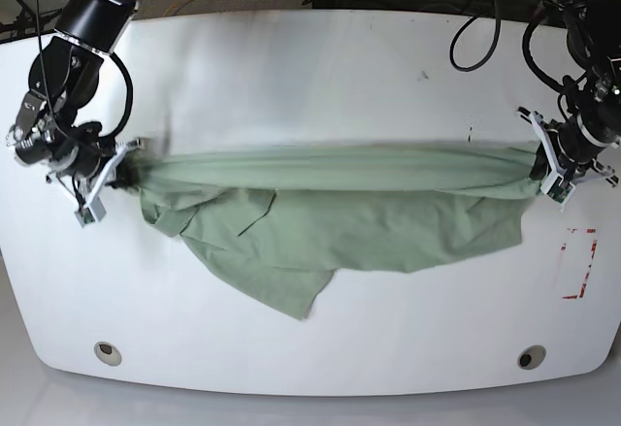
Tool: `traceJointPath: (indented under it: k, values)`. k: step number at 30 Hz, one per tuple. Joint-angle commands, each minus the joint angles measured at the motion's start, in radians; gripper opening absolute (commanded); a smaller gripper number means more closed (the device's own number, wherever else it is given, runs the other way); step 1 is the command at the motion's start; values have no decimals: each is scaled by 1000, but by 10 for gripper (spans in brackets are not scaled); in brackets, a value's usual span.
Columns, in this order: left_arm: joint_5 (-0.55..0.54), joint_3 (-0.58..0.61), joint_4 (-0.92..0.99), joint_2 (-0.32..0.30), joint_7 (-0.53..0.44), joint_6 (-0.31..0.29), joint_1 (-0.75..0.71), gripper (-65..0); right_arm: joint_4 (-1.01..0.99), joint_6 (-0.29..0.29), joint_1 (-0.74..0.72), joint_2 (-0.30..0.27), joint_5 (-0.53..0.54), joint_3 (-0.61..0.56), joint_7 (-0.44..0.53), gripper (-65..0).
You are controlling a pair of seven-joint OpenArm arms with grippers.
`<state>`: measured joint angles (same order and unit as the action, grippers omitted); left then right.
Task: Fold the T-shirt properly
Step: 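Lift the shirt hem with both grippers and swing it across the table, then lower the shirt flat, drawing both grippers back along its edge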
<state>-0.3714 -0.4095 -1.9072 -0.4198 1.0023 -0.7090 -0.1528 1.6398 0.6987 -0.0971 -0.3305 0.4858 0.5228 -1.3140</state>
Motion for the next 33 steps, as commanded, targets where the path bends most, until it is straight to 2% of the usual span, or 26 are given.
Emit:
traceJointPath:
  k: [1,7,13,14,17,19,20,21,23,25,28,31,33]
  values:
    - [28,-22,-16,-21,3,11,-15,-650,20,-1,3,-25,24,23,14,-650]
    - [32,-24,-13,-27,-49,11,-113,-647,20,-1,112,-26,104,44,4,-650]
    - [32,-18,-15,-29,-46,11,-182,-643,20,-1,198,-26,196,40,-2,-647]
    - [33,-18,-13,-31,-46,11,-196,-622,20,-1,213,-26,212,40,-2,-614]
    - [33,-18,-13,-34,-44,11,-229,-492,20,-1,244,-46,235,40,-2,-472]
    - [28,-16,-13,-60,-44,11,-262,-356,20,-1,270,-54,241,40,-2,-325]
    - [28,-10,-13,-64,-44,11,-271,-317,20,-1,279,-55,241,41,-2,-282]
    - [28,5,-13,-67,-44,11,-278,-281,20,-1,287,-58,241,44,-2,-236]
    - [27,24,-13,-84,-44,11,-287,-265,20,-1,300,-61,241,47,-2,-189]
    - [21,25,-21,-95,-44,11,-290,-267,30,-1,316,-74,245,70,-2,-187]
    - [-76,-18,-31,-101,-44,11,-285,-267,79,-1,345,-81,313,106,-2,-203]
    - [-252,-111,-35,-107,-40,11,-285,-267,115,-1,363,-86,399,115,-2,-225]
    - [-370,-159,-33,-135,-13,11,-284,-267,127,-1,373,-86,437,115,-2,-236]
